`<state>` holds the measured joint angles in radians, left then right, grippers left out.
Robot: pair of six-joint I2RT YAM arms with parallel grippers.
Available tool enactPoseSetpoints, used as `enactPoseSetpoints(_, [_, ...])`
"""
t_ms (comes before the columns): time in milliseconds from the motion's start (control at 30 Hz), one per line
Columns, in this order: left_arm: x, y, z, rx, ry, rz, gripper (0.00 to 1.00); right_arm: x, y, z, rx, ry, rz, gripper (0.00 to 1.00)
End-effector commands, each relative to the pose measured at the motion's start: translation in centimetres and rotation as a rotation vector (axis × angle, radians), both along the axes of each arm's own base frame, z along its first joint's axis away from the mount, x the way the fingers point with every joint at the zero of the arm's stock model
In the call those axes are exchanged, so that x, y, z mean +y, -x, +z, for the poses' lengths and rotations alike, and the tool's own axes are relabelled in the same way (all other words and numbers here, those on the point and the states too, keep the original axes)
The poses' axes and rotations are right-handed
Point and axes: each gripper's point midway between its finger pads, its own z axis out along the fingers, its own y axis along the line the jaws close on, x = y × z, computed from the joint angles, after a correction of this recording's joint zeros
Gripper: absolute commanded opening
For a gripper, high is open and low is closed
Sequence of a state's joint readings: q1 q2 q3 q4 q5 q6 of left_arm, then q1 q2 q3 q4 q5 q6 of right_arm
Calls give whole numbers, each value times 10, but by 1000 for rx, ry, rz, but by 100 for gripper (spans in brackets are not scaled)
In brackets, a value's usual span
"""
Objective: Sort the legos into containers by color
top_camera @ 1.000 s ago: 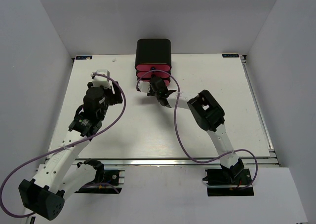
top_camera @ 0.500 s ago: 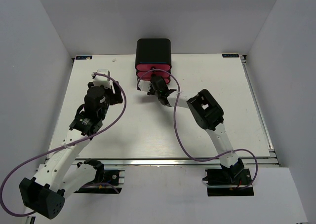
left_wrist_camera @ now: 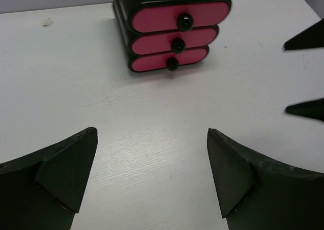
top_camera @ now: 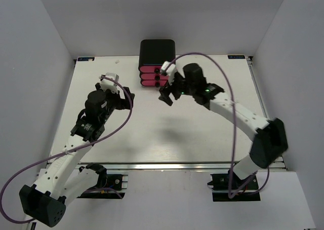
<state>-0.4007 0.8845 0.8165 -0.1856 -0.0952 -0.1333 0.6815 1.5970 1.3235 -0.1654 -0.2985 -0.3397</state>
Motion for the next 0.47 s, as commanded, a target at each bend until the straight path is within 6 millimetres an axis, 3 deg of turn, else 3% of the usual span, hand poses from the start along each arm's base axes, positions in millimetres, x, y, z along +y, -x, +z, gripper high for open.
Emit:
enactPoseSetpoints(0, [-23, 13, 11, -51, 33, -158, 98, -28, 30, 13, 203, -96, -157, 89])
enactPoseSetpoints(67, [-25, 15, 13, -67, 39, -171, 98, -43, 34, 32, 154, -137, -217, 89])
enactPoseSetpoints(267, [-26, 21, 19, -117, 46, -194, 98, -79, 46, 37, 93, -239, -346, 89])
enactPoseSetpoints(300, [-26, 21, 18, -118, 43, -196, 98, -84, 47, 46, 63, -270, -351, 89])
enactPoseSetpoints(367, [-26, 21, 16, -115, 35, -202, 98, -95, 46, 38, 38, -267, -370, 89])
enactPoseSetpoints(433, [-27, 20, 14, -115, 32, -207, 98, -106, 42, 53, -19, -317, -397, 89])
